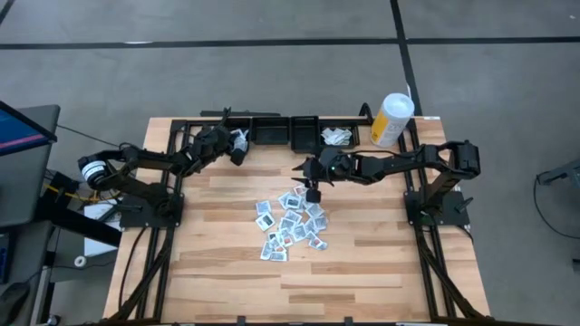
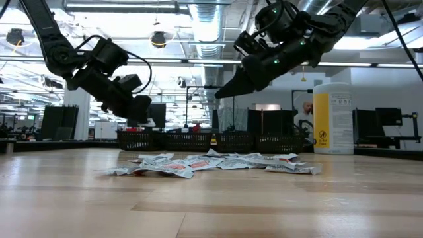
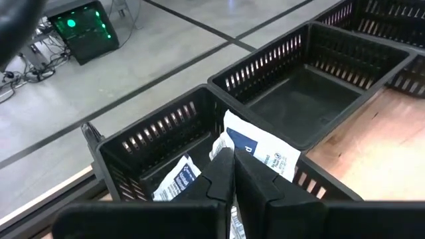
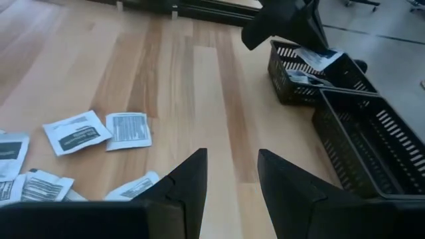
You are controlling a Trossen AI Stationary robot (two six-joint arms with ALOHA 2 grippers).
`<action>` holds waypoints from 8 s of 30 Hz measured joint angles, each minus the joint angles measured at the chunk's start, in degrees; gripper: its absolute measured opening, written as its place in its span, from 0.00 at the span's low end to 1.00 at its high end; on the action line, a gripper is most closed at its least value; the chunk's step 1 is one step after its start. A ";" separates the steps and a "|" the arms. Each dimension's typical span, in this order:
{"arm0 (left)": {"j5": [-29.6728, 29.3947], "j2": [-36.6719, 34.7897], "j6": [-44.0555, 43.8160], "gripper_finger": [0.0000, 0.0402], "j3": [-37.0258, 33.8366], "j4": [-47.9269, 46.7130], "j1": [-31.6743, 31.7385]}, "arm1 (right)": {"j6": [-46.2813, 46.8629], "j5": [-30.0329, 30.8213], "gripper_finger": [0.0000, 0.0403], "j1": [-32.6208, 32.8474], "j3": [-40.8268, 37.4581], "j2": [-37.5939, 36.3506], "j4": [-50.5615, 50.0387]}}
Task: Pick & Place First Aid Supplies
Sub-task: Put the blue alcohol pad into the left black bin
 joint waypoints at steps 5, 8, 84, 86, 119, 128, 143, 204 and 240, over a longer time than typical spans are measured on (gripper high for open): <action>0.00 0.00 -0.22 0.04 0.00 0.01 -0.01 | -0.02 -0.12 0.32 0.03 0.00 0.00 -0.09; 0.00 0.00 -1.40 0.07 0.00 0.13 0.01 | -0.02 -0.14 0.32 0.06 0.00 0.00 -0.11; 25.53 -0.04 2.60 0.23 -7.91 3.90 -32.33 | -0.11 -0.19 0.32 0.06 0.02 0.00 -0.76; 24.57 -0.04 2.60 0.24 -7.89 3.92 -32.33 | -0.11 -0.19 0.32 0.08 0.02 0.00 -0.74; 18.74 15.54 -3.86 0.36 -7.80 16.91 -32.36 | -0.11 -0.21 0.32 0.06 0.07 0.00 -0.76; 19.21 21.36 -6.88 0.36 -7.67 21.76 -32.36 | -0.13 -1.19 0.32 0.03 0.07 0.00 -0.76; 16.78 23.06 -7.30 0.17 -7.74 21.77 -32.36 | -0.13 -1.24 0.32 0.03 0.07 0.00 -0.81; 29.94 2.76 -31.06 0.02 -7.91 54.44 -33.51 | -1.16 -6.98 0.32 0.08 0.02 0.00 -0.75; 28.81 0.21 -55.76 0.02 -7.93 54.44 -34.26 | -16.21 -5.41 0.32 3.51 5.18 11.66 26.58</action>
